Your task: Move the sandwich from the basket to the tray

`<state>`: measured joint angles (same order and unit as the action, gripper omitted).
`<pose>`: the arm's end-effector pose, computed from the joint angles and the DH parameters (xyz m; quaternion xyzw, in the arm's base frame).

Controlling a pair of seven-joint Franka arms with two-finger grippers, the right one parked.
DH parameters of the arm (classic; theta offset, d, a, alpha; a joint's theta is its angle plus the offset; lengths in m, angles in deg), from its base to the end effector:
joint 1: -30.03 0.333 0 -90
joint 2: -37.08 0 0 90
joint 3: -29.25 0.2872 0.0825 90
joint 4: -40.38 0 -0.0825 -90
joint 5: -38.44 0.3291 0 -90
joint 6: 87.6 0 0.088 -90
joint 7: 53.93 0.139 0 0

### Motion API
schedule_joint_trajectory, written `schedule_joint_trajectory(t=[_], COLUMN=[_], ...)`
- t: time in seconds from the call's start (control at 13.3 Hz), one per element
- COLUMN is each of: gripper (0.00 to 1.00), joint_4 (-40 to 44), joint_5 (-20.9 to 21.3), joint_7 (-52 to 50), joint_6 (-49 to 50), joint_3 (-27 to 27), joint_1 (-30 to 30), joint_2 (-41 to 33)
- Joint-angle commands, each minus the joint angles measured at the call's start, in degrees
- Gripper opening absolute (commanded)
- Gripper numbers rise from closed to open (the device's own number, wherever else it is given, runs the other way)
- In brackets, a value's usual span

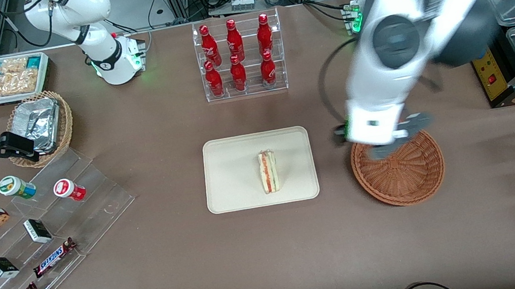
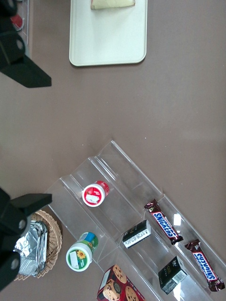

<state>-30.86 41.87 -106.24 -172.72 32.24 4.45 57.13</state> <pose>0.5364 -0.2190 0.5026 -0.9645 -0.2557 0.0188 0.0634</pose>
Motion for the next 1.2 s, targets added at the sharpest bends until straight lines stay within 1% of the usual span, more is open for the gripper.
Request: schedule_joint_trajectory(t=[0.0, 0.23, 0.38, 0.6, 0.75, 0.9, 1.05, 1.13], gripper=[0.99, 0.99, 0.99, 0.99, 0.99, 0.99, 0.99, 0.99], joint_4=[-3.03, -3.03, -3.03, -5.21, -8.98, -10.23, -14.34, -15.58], joint_5=[1.58, 1.23, 0.52, -1.14, -2.81, -4.48, -4.40, -4.23], joint_7=[6.13, 17.82, 23.63, 27.95, 35.04, 40.42, 44.39, 44.57], joint_6=[4.24, 9.00, 10.84, 14.02, 14.19, 14.98, 15.51, 15.34], joint_3=[-0.43, -0.43, -0.43, -0.43, -0.43, -0.43, -0.35, -0.35], joint_1=[5.16, 11.14, 14.49, 16.17, 19.32, 21.53, 21.53, 21.45], joint_2=[-5.70, -9.49, -11.34, -15.46, -20.02, -23.28, -28.46, -29.88])
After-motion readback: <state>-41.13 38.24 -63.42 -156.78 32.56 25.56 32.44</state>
